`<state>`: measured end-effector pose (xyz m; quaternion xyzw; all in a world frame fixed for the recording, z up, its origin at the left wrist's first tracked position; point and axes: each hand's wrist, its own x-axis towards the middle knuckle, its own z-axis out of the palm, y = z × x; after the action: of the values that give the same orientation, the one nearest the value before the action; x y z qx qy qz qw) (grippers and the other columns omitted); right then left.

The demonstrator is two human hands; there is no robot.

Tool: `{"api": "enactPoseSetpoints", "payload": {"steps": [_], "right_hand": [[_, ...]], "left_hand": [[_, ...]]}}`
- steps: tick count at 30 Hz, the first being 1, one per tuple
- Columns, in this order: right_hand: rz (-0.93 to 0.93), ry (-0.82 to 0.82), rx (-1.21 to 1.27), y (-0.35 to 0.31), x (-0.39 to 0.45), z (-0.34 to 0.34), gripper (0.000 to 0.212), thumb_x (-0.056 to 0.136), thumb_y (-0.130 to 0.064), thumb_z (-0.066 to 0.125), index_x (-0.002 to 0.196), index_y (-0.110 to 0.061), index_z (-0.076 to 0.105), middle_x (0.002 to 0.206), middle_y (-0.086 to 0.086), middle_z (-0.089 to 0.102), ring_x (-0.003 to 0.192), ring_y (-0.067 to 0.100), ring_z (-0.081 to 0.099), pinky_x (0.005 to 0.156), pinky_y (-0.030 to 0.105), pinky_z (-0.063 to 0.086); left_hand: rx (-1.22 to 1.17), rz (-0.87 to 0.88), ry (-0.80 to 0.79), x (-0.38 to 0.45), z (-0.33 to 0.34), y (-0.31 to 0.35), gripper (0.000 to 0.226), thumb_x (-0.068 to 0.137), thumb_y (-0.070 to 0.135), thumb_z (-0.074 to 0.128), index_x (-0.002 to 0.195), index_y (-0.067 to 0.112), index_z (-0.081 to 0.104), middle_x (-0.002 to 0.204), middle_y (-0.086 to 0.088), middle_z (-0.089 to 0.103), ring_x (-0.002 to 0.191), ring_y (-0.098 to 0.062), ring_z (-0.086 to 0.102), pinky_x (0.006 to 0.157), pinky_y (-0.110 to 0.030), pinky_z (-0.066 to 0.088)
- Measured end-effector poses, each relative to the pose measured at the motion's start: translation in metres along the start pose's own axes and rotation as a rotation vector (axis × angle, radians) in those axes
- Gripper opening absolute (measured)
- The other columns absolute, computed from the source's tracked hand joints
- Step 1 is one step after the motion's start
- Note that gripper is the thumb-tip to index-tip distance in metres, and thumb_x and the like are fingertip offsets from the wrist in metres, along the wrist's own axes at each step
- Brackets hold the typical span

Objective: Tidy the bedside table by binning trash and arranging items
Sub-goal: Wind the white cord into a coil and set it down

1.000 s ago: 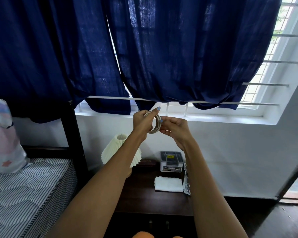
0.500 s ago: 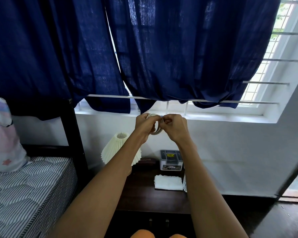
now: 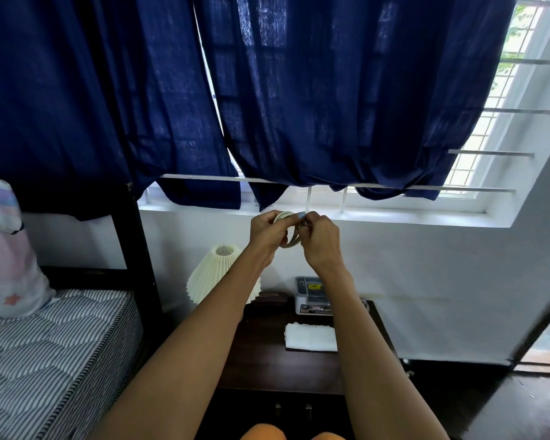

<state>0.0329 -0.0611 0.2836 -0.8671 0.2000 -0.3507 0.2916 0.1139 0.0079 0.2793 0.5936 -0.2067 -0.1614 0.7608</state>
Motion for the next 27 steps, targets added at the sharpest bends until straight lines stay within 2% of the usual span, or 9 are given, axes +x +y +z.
{"api": "enactPoseSetpoints", "payload": {"steps": [4,7,11,14,16,18,21,24,27], "right_hand": [[0.023,-0.002,0.026,0.000,-0.001,0.002,0.020,0.094,-0.004,0.043,0.104,0.005,0.057,0.099,0.024,0.063,0.091,0.035,0.059,0.074,0.038,0.044],[0.037,-0.020,0.118,0.000,-0.002,0.003,0.021,0.095,-0.005,0.042,0.113,0.000,0.051,0.090,0.019,0.063,0.081,0.028,0.058,0.069,0.034,0.043],[0.112,-0.081,0.278,0.004,0.000,0.000,0.020,0.095,-0.005,0.042,0.114,-0.007,0.044,0.073,0.003,0.057,0.072,0.019,0.054,0.065,0.028,0.045],[0.220,-0.128,0.459,0.006,0.003,-0.001,0.021,0.093,-0.001,0.041,0.110,-0.013,0.042,0.076,0.002,0.056,0.083,0.022,0.056,0.083,0.037,0.050],[0.275,-0.157,0.554,0.007,0.004,-0.001,0.022,0.094,0.000,0.041,0.113,-0.009,0.045,0.082,0.007,0.059,0.083,0.021,0.057,0.087,0.039,0.050],[0.281,-0.188,0.610,0.009,0.005,-0.003,0.024,0.094,0.002,0.042,0.116,-0.001,0.051,0.081,0.007,0.061,0.078,0.019,0.056,0.079,0.034,0.050],[0.197,-0.219,0.539,0.009,0.004,-0.009,0.022,0.090,0.006,0.046,0.102,-0.003,0.062,0.079,0.007,0.064,0.075,0.018,0.059,0.071,0.029,0.049],[0.143,-0.181,0.398,0.010,0.005,-0.014,0.023,0.085,0.007,0.053,0.094,-0.008,0.068,0.082,0.011,0.068,0.078,0.023,0.063,0.078,0.036,0.056],[0.083,-0.116,0.297,0.009,0.003,-0.013,0.022,0.086,0.005,0.054,0.094,-0.008,0.070,0.080,0.012,0.069,0.075,0.020,0.064,0.078,0.037,0.059]], "left_hand": [[-0.012,-0.036,-0.035,-0.001,-0.001,0.004,0.015,0.072,0.012,0.077,0.079,0.003,0.067,0.080,-0.013,0.055,0.045,-0.009,0.037,0.047,-0.022,0.033],[-0.052,-0.082,-0.068,-0.001,-0.004,0.006,0.007,0.074,0.007,0.074,0.074,0.007,0.067,0.078,-0.010,0.063,0.040,-0.006,0.038,0.045,-0.020,0.032],[-0.087,-0.132,-0.075,0.000,-0.007,0.008,0.005,0.075,0.004,0.072,0.074,0.004,0.067,0.076,-0.011,0.067,0.035,-0.004,0.037,0.041,-0.018,0.034],[-0.104,-0.158,-0.099,0.001,-0.011,0.011,0.004,0.076,0.003,0.070,0.075,0.001,0.067,0.071,-0.011,0.067,0.037,-0.005,0.036,0.039,-0.017,0.034],[-0.109,-0.166,-0.127,0.001,-0.014,0.013,0.004,0.078,0.003,0.068,0.074,0.001,0.068,0.062,-0.005,0.067,0.040,-0.005,0.035,0.039,-0.016,0.033],[-0.128,-0.178,-0.155,0.000,-0.016,0.015,0.007,0.081,0.001,0.064,0.074,0.001,0.067,0.056,-0.002,0.067,0.039,-0.004,0.036,0.039,-0.015,0.032],[-0.172,-0.209,-0.163,0.000,-0.018,0.016,0.009,0.083,0.000,0.057,0.078,-0.001,0.065,0.062,-0.006,0.065,0.038,-0.004,0.037,0.038,-0.015,0.030],[-0.195,-0.227,-0.162,0.000,-0.019,0.014,0.009,0.082,-0.001,0.055,0.078,-0.002,0.063,0.063,-0.008,0.065,0.037,-0.004,0.037,0.039,-0.015,0.029],[-0.199,-0.229,-0.157,0.000,-0.019,0.013,0.010,0.083,0.001,0.055,0.078,-0.001,0.064,0.065,-0.008,0.066,0.037,-0.004,0.038,0.038,-0.015,0.029]]}}
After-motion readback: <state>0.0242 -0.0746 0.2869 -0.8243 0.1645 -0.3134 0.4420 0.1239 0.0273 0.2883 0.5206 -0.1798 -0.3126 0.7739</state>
